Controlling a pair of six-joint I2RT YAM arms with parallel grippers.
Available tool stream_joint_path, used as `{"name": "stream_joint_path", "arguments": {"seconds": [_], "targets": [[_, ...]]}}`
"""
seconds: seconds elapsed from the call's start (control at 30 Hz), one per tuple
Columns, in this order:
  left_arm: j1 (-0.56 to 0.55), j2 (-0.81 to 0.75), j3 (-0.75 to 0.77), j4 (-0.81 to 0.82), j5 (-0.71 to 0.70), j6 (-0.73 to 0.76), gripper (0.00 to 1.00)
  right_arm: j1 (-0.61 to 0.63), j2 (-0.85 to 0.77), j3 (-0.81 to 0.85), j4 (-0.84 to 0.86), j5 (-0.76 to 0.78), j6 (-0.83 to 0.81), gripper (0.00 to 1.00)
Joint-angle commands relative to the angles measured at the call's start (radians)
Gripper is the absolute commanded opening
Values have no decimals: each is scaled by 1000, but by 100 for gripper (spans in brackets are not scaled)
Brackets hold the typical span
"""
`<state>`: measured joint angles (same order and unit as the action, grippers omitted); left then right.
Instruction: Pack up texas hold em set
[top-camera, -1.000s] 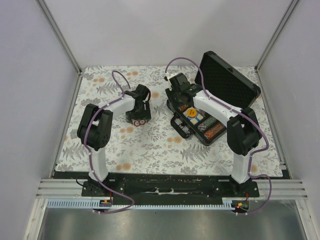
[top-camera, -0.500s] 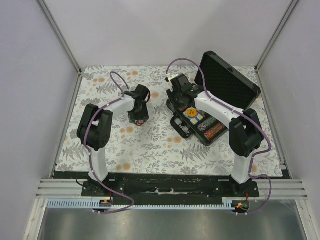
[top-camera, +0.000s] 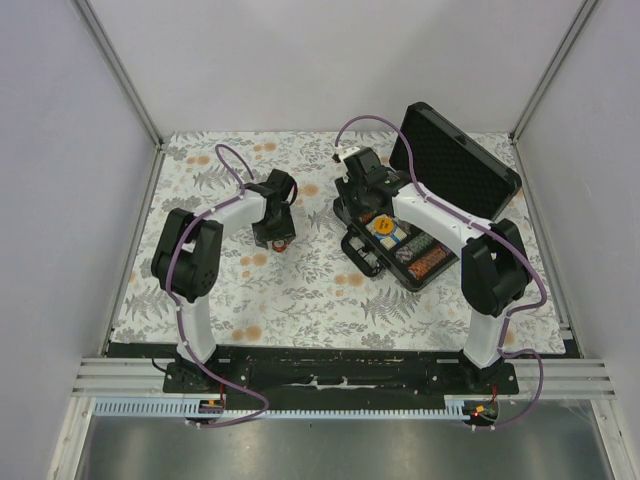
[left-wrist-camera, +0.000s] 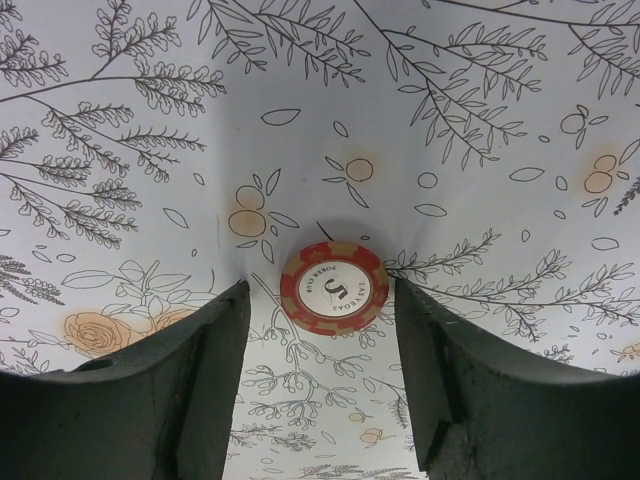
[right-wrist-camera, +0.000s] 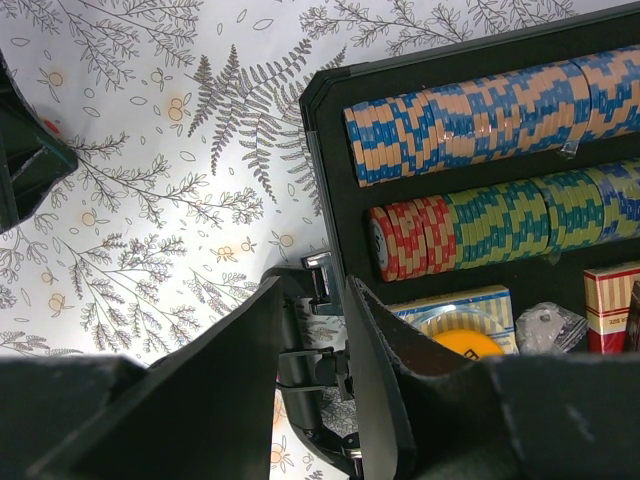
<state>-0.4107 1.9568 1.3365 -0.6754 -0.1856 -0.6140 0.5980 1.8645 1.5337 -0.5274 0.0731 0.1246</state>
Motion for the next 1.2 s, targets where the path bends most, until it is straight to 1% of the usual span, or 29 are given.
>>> {"name": "stream_joint_path", "arguments": {"seconds": [0.0, 0.07, 0.3, 0.4, 0.57, 0.87, 1.03, 1.17], "targets": [[6, 31, -39, -20, -25, -20, 67, -1, -45, -6, 32, 4, 12, 39], [4, 37, -37, -21, -15, -16, 65, -1, -48, -9, 32, 4, 14, 39], [7, 53, -27, -27, 0, -7, 42, -1, -54, -9, 32, 7, 26, 39], [26, 45, -11, -33, 12, 3, 35, -1, -53, -9, 35, 4, 30, 39], [33, -4, 29, -55, 26, 3, 32, -1, -62, -10, 49, -7, 49, 39], [32, -91, 99, -111, 48, -23, 34, -1, -94, -63, 136, -68, 119, 39], [32, -107, 121, -131, 70, -49, 35, -1, -108, -141, 246, -209, 200, 39], [32, -127, 131, -145, 109, -88, 35, -1, -114, -219, 398, -334, 282, 39]]}}
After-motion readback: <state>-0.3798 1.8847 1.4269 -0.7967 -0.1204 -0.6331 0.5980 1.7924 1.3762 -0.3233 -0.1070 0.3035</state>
